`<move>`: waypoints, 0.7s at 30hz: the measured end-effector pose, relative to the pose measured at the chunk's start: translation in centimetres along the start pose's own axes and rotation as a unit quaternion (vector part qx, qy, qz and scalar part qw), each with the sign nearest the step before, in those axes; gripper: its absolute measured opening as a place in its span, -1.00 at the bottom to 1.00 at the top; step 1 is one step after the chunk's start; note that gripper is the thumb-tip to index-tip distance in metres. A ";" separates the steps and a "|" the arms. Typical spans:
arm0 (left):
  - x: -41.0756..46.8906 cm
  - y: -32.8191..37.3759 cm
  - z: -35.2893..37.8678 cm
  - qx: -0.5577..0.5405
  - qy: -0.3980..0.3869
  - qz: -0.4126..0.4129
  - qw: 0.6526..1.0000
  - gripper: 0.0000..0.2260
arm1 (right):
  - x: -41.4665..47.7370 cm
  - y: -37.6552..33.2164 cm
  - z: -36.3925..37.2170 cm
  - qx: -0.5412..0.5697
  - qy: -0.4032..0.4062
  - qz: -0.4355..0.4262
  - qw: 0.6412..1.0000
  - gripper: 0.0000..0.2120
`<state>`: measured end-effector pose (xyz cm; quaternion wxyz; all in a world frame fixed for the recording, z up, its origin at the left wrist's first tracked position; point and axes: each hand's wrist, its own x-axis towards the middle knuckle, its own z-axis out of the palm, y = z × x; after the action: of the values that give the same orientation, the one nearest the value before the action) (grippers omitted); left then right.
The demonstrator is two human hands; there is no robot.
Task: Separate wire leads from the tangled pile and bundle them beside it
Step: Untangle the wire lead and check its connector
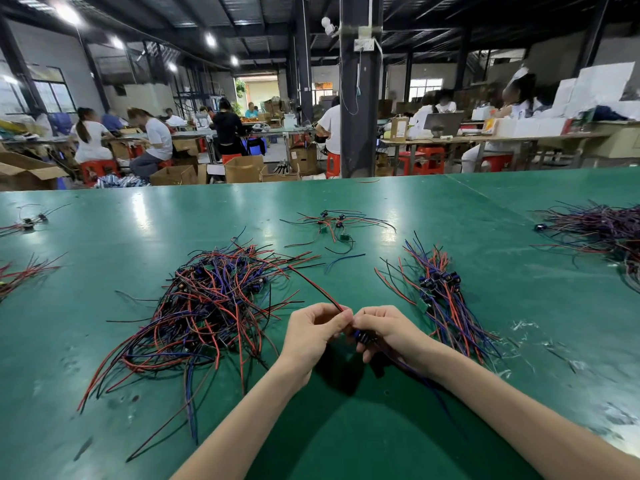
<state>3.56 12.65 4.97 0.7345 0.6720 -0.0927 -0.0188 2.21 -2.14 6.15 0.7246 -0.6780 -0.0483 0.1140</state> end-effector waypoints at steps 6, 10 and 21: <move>-0.2 -0.1 0.0 -0.016 0.005 -0.001 1.000 -0.93 | -0.3 -0.2 0.0 -0.025 0.000 0.002 1.000 -0.77; -0.1 0.0 0.0 -0.016 0.006 0.003 1.000 -0.94 | -0.4 -0.2 0.0 -0.030 -0.001 0.008 1.000 -0.78; 0.4 -0.2 -0.4 0.050 0.027 0.034 0.998 -0.90 | -0.5 -0.4 0.0 -0.065 0.002 0.021 0.998 -0.79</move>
<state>4.03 13.00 4.74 0.7024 0.7046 -0.0964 0.0288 1.72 -2.25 6.62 0.6763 -0.7250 -0.0401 0.1241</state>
